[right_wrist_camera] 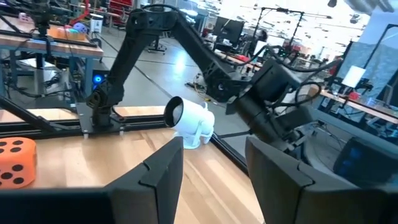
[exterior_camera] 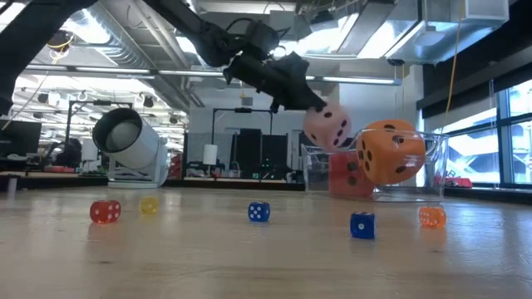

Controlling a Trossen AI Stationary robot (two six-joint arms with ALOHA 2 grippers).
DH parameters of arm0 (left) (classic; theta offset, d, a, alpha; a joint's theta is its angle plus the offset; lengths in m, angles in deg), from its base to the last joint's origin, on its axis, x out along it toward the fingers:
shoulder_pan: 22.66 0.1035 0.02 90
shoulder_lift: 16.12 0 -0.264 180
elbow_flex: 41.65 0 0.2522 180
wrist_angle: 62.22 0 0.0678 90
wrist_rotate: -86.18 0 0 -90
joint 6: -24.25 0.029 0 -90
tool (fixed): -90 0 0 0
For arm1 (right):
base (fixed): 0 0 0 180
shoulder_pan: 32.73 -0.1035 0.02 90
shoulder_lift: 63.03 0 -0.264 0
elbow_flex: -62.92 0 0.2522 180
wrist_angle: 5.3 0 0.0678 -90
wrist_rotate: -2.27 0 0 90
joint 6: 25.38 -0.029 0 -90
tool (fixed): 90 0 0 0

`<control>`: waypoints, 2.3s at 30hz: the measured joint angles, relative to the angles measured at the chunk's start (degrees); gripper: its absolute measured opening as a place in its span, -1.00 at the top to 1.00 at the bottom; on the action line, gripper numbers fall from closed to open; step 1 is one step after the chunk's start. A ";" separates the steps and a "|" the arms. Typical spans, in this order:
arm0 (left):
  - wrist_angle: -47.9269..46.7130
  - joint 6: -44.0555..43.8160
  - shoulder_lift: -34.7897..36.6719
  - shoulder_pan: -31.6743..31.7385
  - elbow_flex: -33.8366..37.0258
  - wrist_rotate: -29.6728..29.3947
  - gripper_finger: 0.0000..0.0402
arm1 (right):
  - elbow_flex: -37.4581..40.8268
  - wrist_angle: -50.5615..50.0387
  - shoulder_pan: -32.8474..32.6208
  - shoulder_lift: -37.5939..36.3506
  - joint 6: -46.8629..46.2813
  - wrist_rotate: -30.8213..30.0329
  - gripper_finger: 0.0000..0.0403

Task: Pick & Place Dice
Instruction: Put the large pink die in the bin

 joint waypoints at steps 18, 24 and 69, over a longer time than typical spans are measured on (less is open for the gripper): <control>-0.36 14.75 -1.28 -8.52 -0.07 -20.25 0.58 | 0.00 0.07 -0.48 0.00 -0.05 -1.65 0.14; 3.04 15.53 -1.46 -8.72 -0.04 -21.10 0.57 | 0.00 0.07 -0.48 0.00 -0.08 -1.47 0.14; -1.18 15.56 -1.50 -10.83 -0.02 -19.77 0.12 | 0.00 0.64 -0.48 -0.02 -0.23 -1.45 0.14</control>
